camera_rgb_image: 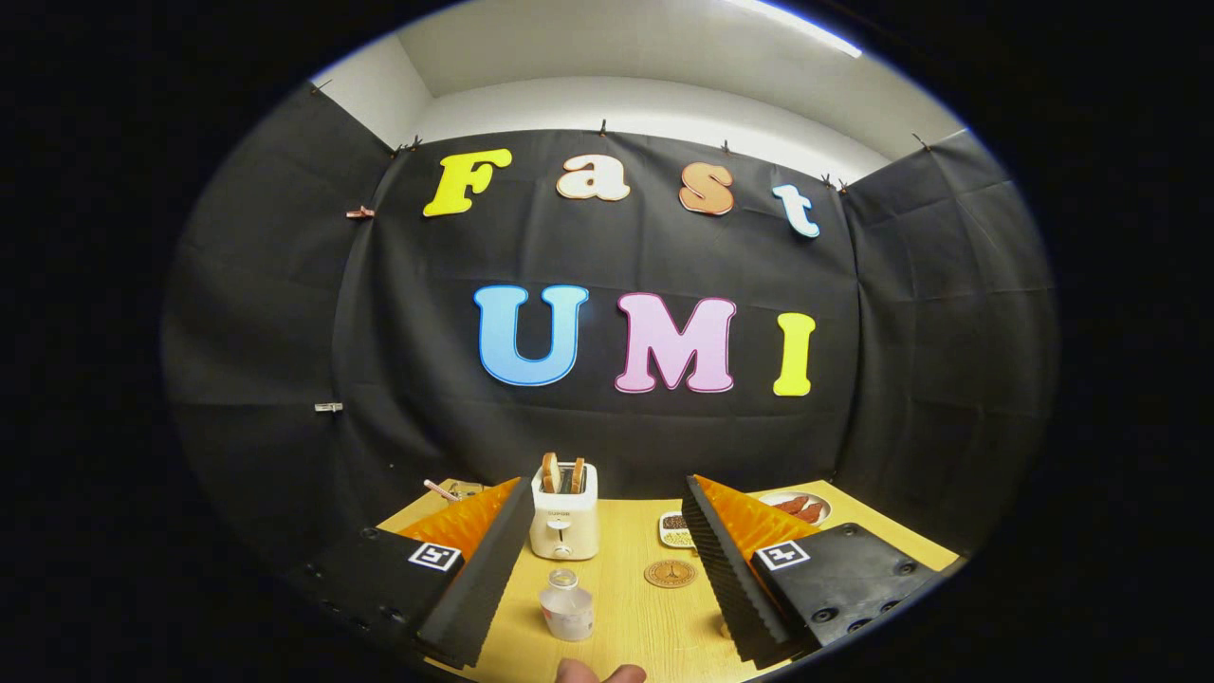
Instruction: Take the bottle from table, then pour the juice into the cup, finally place the bottle on the coaster
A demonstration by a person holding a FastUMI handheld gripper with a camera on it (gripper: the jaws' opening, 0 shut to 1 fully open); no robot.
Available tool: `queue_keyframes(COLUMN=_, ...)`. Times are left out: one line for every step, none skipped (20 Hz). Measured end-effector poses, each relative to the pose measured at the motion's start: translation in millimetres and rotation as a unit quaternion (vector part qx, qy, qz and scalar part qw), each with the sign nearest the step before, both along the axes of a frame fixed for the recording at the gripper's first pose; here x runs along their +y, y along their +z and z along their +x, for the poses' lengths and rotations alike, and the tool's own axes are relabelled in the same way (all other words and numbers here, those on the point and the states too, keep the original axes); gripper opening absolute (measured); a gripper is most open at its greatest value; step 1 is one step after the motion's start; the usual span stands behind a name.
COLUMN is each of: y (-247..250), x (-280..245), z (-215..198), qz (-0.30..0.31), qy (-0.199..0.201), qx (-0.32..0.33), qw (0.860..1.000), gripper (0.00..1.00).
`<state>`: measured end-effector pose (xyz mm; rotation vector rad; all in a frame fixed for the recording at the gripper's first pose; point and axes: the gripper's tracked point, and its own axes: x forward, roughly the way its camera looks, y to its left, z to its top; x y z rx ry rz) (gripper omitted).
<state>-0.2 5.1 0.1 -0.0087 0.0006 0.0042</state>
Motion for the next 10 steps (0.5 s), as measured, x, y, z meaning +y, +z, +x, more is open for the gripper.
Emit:
queue_keyframes(y=-0.6, x=0.6, z=-0.1, qz=-0.001, qy=0.000, qx=0.001, qw=1.000, gripper=0.96)
queue_keyframes(y=-1.6, x=0.9, z=0.2, qz=-0.002, qy=0.001, qx=0.002, qw=1.000, gripper=0.97)
queue_keyframes(y=-1.3, x=0.5, z=-0.2, qz=-0.003, qy=0.000, qx=0.001, qw=1.000, gripper=0.97)
queue_keyframes(y=-1.7, x=0.8, z=-1.1, qz=-0.003, qy=0.000, qx=0.002, qw=1.000, gripper=0.97)
queue_keyframes(y=-2.2, x=1.2, z=-1.1, qz=-0.002, qy=0.000, qx=0.002, qw=1.000, gripper=0.97)
queue_keyframes(y=-2.6, x=1.5, z=-1.2, qz=-0.001, qy=0.000, qx=0.002, qw=1.000, gripper=0.96)
queue_keyframes(y=-2.6, x=2.6, z=-1.7, qz=0.000, qy=0.001, qx=0.002, qw=1.000, gripper=0.97)
queue_keyframes(y=-2.6, x=2.9, z=-1.6, qz=-0.001, qy=0.001, qx=0.002, qw=1.000, gripper=0.97)
queue_keyframes(y=-3.4, x=3.0, z=-1.3, qz=-0.001, qy=0.001, qx=0.003, qw=1.000, gripper=0.96)
queue_keyframes(y=-4.6, x=3.4, z=-2.1, qz=-0.002, qy=0.001, qx=0.004, qw=1.000, gripper=0.97)
